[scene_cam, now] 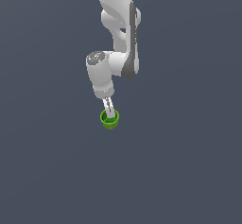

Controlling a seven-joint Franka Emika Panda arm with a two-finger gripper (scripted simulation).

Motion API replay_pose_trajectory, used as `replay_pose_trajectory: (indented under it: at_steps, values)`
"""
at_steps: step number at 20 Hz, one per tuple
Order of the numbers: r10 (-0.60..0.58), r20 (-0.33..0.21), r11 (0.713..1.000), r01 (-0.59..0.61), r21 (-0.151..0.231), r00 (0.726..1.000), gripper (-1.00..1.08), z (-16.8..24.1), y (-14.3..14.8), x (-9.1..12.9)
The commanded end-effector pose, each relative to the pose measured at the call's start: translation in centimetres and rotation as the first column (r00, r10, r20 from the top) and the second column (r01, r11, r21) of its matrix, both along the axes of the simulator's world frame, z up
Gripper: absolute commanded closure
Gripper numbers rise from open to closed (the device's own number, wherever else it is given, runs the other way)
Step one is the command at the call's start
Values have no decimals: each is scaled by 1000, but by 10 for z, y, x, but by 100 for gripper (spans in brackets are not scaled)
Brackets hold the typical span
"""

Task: Pick up the object and move it to a goal position.

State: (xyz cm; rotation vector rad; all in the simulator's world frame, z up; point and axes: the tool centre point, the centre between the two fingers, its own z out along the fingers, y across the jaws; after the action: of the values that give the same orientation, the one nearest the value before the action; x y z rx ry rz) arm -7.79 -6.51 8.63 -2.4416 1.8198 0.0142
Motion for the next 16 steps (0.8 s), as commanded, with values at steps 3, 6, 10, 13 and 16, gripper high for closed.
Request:
replay_pose_trajectory:
  at_steps: [3, 6, 10, 13, 16]
  values:
    - [-2, 0, 1000, 2, 0, 1000, -20, -10, 1, 0]
    - [-2, 0, 1000, 2, 0, 1000, 108, -10, 1, 0]
    - [-2, 0, 1000, 2, 0, 1000, 108, -10, 1, 0]
    - [-2, 0, 1000, 2, 0, 1000, 108, -10, 1, 0]
    - [-4, 2, 1000, 4, -1, 1000, 108, -10, 0, 0]
